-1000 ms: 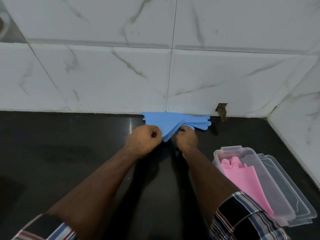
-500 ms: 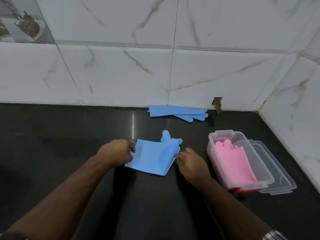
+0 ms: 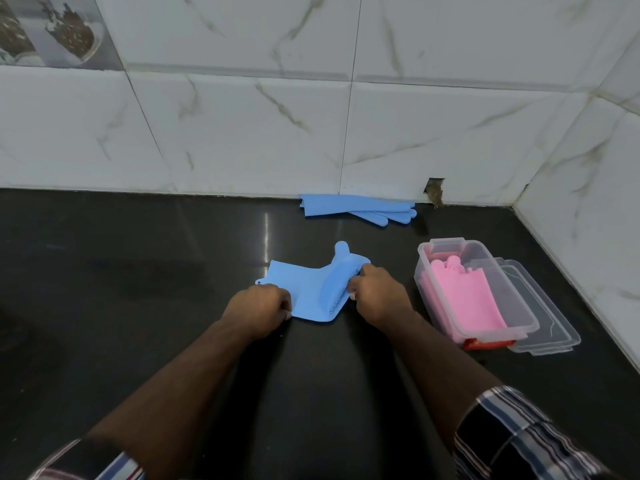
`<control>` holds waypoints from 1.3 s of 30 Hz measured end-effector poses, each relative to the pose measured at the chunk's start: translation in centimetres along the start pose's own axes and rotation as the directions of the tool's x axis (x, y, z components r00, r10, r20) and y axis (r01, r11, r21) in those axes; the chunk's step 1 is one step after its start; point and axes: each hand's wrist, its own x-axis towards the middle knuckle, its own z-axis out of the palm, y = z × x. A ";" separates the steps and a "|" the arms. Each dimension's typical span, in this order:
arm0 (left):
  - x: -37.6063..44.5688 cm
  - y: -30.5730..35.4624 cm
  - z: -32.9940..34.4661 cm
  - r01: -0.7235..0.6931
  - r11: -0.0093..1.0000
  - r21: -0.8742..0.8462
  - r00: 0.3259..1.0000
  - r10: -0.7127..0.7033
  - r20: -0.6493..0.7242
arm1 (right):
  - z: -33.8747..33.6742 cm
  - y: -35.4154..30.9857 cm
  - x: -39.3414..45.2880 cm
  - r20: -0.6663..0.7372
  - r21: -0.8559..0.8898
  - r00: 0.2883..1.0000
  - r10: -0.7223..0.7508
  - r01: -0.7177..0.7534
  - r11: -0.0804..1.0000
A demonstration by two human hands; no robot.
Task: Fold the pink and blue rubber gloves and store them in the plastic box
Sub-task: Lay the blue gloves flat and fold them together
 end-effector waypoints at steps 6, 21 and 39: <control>-1.2 -1.0 0.1 0.019 0.995 -0.096 0.998 -0.013 0.063 | -1.5 0.1 -5.6 -0.075 -0.174 0.997 -0.021 0.008 0.985; -2.9 0.4 1.0 -0.087 0.987 -0.132 0.961 0.119 0.251 | -0.5 0.0 -10.6 0.166 -0.012 0.986 0.027 -0.025 1.000; 0.1 3.2 1.6 -0.062 0.952 -0.299 0.997 0.044 -0.066 | -2.2 5.8 -7.8 -0.022 0.271 0.871 0.490 -0.467 0.842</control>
